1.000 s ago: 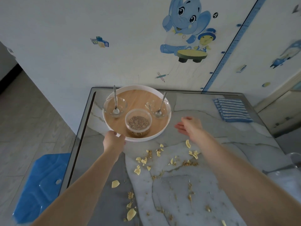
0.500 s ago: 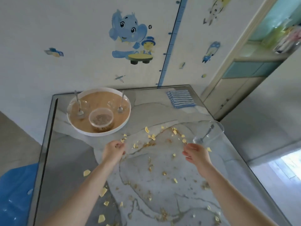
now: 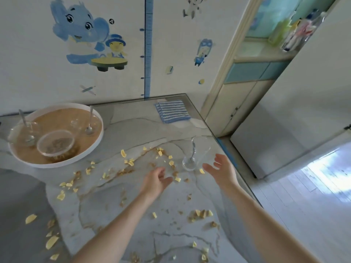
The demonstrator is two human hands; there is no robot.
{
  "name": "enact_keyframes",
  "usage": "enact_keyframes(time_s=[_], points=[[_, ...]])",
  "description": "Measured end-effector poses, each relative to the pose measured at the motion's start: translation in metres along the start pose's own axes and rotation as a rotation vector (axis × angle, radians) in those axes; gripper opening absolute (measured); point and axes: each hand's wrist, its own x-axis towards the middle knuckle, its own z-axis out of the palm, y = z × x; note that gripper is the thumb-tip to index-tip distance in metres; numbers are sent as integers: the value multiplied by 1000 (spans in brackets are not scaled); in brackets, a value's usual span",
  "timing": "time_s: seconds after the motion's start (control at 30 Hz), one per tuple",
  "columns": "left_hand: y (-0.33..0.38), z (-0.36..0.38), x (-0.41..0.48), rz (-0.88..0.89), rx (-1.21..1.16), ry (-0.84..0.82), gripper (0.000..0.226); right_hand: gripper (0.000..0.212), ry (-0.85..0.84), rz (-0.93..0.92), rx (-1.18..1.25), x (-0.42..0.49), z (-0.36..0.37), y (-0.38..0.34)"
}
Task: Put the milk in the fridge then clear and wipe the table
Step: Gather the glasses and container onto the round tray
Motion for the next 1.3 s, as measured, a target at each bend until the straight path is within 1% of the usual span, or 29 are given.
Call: enact_keyframes(time_s=[0.03, 0.1, 0.2, 0.27, 0.37, 0.43, 0.53, 0.63, 0.83, 0.93, 1.07, 1.17, 1.23, 1.3], points=[[4, 13, 4, 21, 16, -11, 32, 72, -14, -22, -1, 8, -1, -1], [11, 36, 15, 49, 34, -1, 32, 76, -64, -59, -4, 24, -2, 0], [17, 58, 31, 53, 27, -33, 46, 78, -153, -97, -19, 44, 4, 0], [17, 69, 45, 42, -7, -21, 54, 79, -194, -127, -6, 54, 9, 0], [23, 81, 62, 2, 18, -4, 72, 80, -211, -148, 25, 66, 14, 0], [26, 87, 72, 15, 46, 6, 72, 73, -194, -152, 27, 71, 16, -1], [28, 91, 83, 36, 51, 28, 64, 62, -199, -183, 0, 77, 18, -6], [24, 84, 84, 10, 90, 72, 67, 55, -234, -185, 17, 77, 21, -12], [17, 33, 67, 1, 13, 209, 56, 47, -331, -235, 30, 61, 50, -48], [10, -1, 53, 42, -25, 254, 52, 47, -374, -270, 27, 45, 73, -72], [-3, -57, 33, 52, -57, 309, 47, 49, -433, -324, 41, 13, 110, -109], [-20, -98, 17, 68, -55, 344, 47, 48, -463, -364, 22, -12, 143, -132], [-32, -126, 5, 47, -83, 363, 50, 45, -471, -385, 12, -30, 166, -145], [-41, -155, -6, 41, -117, 386, 50, 35, -482, -413, 22, -49, 188, -160]])
